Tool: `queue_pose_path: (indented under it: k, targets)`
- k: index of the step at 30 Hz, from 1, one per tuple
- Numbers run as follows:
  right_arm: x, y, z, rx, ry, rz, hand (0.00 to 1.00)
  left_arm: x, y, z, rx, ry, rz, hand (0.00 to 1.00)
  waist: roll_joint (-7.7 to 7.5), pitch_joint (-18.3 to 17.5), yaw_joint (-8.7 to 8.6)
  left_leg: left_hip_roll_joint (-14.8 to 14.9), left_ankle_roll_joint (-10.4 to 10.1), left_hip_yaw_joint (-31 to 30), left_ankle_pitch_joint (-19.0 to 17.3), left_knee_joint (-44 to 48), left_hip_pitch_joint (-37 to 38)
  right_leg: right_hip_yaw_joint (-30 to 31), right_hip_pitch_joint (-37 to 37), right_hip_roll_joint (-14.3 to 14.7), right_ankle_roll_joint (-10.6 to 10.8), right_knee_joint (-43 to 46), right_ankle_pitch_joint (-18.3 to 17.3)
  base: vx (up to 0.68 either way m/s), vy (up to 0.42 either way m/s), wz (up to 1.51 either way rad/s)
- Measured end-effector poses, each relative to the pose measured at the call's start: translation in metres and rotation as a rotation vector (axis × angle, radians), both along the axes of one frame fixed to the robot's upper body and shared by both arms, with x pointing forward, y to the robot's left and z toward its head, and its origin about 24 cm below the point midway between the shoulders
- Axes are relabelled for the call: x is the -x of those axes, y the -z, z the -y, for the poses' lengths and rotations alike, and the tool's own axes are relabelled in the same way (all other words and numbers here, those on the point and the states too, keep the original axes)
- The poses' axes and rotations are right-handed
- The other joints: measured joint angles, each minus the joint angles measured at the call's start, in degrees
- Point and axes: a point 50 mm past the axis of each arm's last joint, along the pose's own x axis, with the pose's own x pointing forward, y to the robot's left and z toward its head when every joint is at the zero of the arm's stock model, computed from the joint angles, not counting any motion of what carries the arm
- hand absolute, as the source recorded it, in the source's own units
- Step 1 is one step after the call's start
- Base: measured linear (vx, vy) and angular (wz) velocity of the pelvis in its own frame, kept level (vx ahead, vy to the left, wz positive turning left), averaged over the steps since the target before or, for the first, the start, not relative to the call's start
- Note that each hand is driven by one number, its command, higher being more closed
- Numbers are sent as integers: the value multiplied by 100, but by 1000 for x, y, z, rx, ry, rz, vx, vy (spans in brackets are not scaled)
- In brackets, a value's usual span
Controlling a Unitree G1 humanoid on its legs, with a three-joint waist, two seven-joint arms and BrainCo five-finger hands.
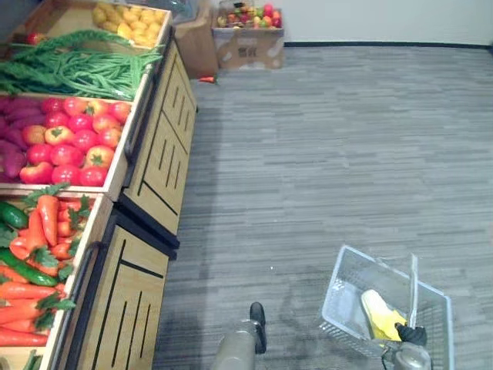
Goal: Pick vegetable in the basket
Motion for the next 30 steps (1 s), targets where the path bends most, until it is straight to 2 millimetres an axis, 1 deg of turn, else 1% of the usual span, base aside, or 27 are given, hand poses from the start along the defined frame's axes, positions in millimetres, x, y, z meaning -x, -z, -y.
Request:
queue_pose_path:
  k: [2, 4, 5, 6, 7, 8, 9, 10, 11, 12, 13, 14, 15, 16, 17, 18, 19, 20, 21, 22, 23, 24, 25, 26, 27, 28, 30]
  targets:
    - [-1, 1, -3, -15, -26, -3, 100, 6, 0, -2, -8, 11, -22, 0, -61, -172, 6, -123, 19, -39, -72, -351, 255, 213, -218, -54, 51, 503, 209, 289, 198, 12]
    - [4, 5, -3, -18, -21, -24, 100, 9, 1, -4, -15, 44, -44, 0, -68, -333, -49, -300, 115, -163, -294, -875, 590, 317, -701, -194, 105, 1711, 248, 288, 190, 29]
    - [8, 9, -5, -31, -20, -50, 100, 9, 0, -9, -27, 67, -49, 0, -212, -325, -73, -494, 110, -216, -365, -1042, 883, 522, -1135, -401, 404, 2846, 551, 273, 173, 49]
    - [12, 11, -6, -40, -18, -69, 100, 10, -1, -13, -36, 91, -56, 0, -267, -307, -110, -639, 162, -390, -472, -1166, 1249, 793, -1522, -500, 412, 3932, 1488, 281, 161, 61]
    - [16, 13, -6, -44, -16, -82, 100, 10, -1, -12, -32, 105, -58, 0, -275, -303, -167, -675, 188, -522, -524, -1199, 1405, 887, -1689, -516, 474, 4417, 1771, 394, 151, 89]
    - [25, 17, -8, -58, -16, -117, 100, 6, -1, -11, -29, 130, -53, 0, -255, -286, -241, -729, 222, -784, -643, -1200, 1665, 1045, -2109, -426, 387, 5408, 1603, 416, 110, 100]
    - [26, 18, -9, -65, -15, -114, 100, 0, -2, -11, -28, 144, -35, 0, -235, -284, -314, -724, 283, -960, -690, -1225, 1886, 1118, -2475, -258, 267, 5883, 1222, 417, 90, 101]
    - [26, 17, -8, -65, -10, -106, 100, -3, -2, -11, -29, 146, -27, 0, -220, -289, -356, -732, 297, -1115, -705, -1254, 1984, 1108, -2622, -155, 226, 5974, 1037, 364, 33, 108]
    - [26, 16, -5, -65, 23, -91, 100, -13, -4, -12, -36, 150, 3, 0, -213, -294, -400, -747, 329, -1391, -729, -1328, 2194, 1078, -2931, -20, 225, 5936, 689, 379, -9, 134]
    - [33, 14, 3, -55, 77, -85, 100, -25, -7, -12, -40, 149, 42, 0, -219, -296, -437, -794, 355, -1768, -748, -1350, 2331, 942, -3161, 13, 180, 5669, 422, 464, -42, 187]
    - [43, 14, 10, -43, 127, -91, 100, -37, -10, -11, -40, 135, 84, 0, -221, -284, -466, -820, 369, -2132, -796, -1344, 2460, 817, -3266, 13, 98, 5179, 241, 382, -63, 171]
    - [48, 14, 12, -40, 146, -96, 100, -42, -11, -10, -39, 134, 101, 0, -217, -276, -474, -825, 365, -2304, -843, -1309, 2522, 780, -3289, 22, 52, 4904, 188, 391, -83, 167]
    - [54, 14, 15, -48, 197, -97, 100, -48, -11, -7, -31, 120, 118, 0, -198, -257, -479, -813, 326, -2562, -936, -1221, 2665, 780, -3267, 59, -56, 4219, 125, 323, -78, 118]
    - [56, 14, 16, -52, 217, -96, 100, -50, -11, -6, -26, 110, 125, 0, -182, -260, -481, -793, 296, -2662, -998, -1174, 2726, 793, -3229, 77, -73, 3790, 117, 406, -112, 128]
    - [59, 15, 17, -62, 252, -93, 100, -52, -11, -2, -14, 88, 136, 0, -143, -244, -477, -730, 227, -2816, -1188, -1027, 2799, 842, -3144, 101, -89, 3016, 128, 322, -107, 92]
    - [60, 15, 17, -65, 263, -95, 100, -52, -11, -2, -10, 75, 139, 0, -109, -240, -461, -671, 181, -2894, -1313, -950, 2846, 886, -3120, 133, -109, 2670, 146, 508, -214, 104]
    - [63, 17, 13, -83, 288, -99, 100, -51, -11, -1, -4, 46, 141, 0, -94, -237, -375, -557, 37, -3099, -1594, -683, 2857, 1087, -3106, 218, -104, 1917, 167, 436, -219, 83]
    - [66, 18, 11, -94, 308, -102, 100, -50, -10, -1, 1, 23, 142, 0, -96, -230, -347, -466, -88, -3216, -1765, -510, 2854, 1210, -3061, 268, -148, 1520, 251, 449, -252, 79]
    - [67, 19, 9, -104, 316, -99, 100, -49, -10, -2, 3, 3, 144, 0, -116, -231, -342, -415, -162, -3261, -1866, -412, 2857, 1289, -3029, 280, -174, 1314, 330, 362, -263, 80]
    - [71, 21, 6, -119, 333, -104, 100, -46, -10, -6, 6, -39, 146, 0, -207, -242, -338, -362, -349, -3391, -2059, -228, 2858, 1449, -2913, 247, -166, 1033, 462, 463, -393, 90]
    - [76, 22, 4, -125, 350, -111, 100, -42, -10, -9, 1, -62, 141, 0, -302, -265, -342, -345, -458, -3486, -2216, -112, 2874, 1462, -2857, 172, -92, 1007, 699, 562, -519, 103]
    - [77, 21, 11, -118, 379, -107, 100, -42, -7, -5, 22, -80, 132, 0, -126, -250, -327, -72, -575, -3530, -2324, 62, 2858, 1164, -2936, 285, -112, 1524, 482, 551, -539, 94]
    - [72, 18, 15, -111, 395, -84, 100, -41, -6, -2, 32, -93, 131, 0, -15, -242, -343, 71, -661, -3516, -2231, 177, 2761, 967, -3020, 316, -203, 1896, 135, 443, -435, 72]
    - [70, 16, 17, -104, 395, -75, 100, -40, -5, 1, 39, -97, 128, 0, 20, -233, -340, 154, -694, -3511, -2184, 225, 2718, 877, -3059, 339, -267, 2042, -17, 439, -393, 66]
    - [65, 13, 23, -93, 396, -62, 100, -37, -4, 5, 55, -125, 121, 0, 167, -246, -345, 260, -716, -3537, -2064, 332, 2642, 670, -3059, 361, -400, 2286, -230, 423, -357, 48]
    - [63, 12, 25, -90, 393, -59, 100, -36, -3, 6, 61, -143, 121, 0, 203, -247, -345, 297, -734, -3552, -1960, 415, 2601, 592, -3053, 359, -465, 2371, -297, 471, -386, 63]
    - [59, 11, 27, -86, 389, -50, 100, -35, -3, 7, 77, -185, 129, 0, 220, -230, -351, 328, -855, -3636, -1362, 1040, 2235, 260, -2808, 323, -629, 2320, -394, 359, -292, 67]
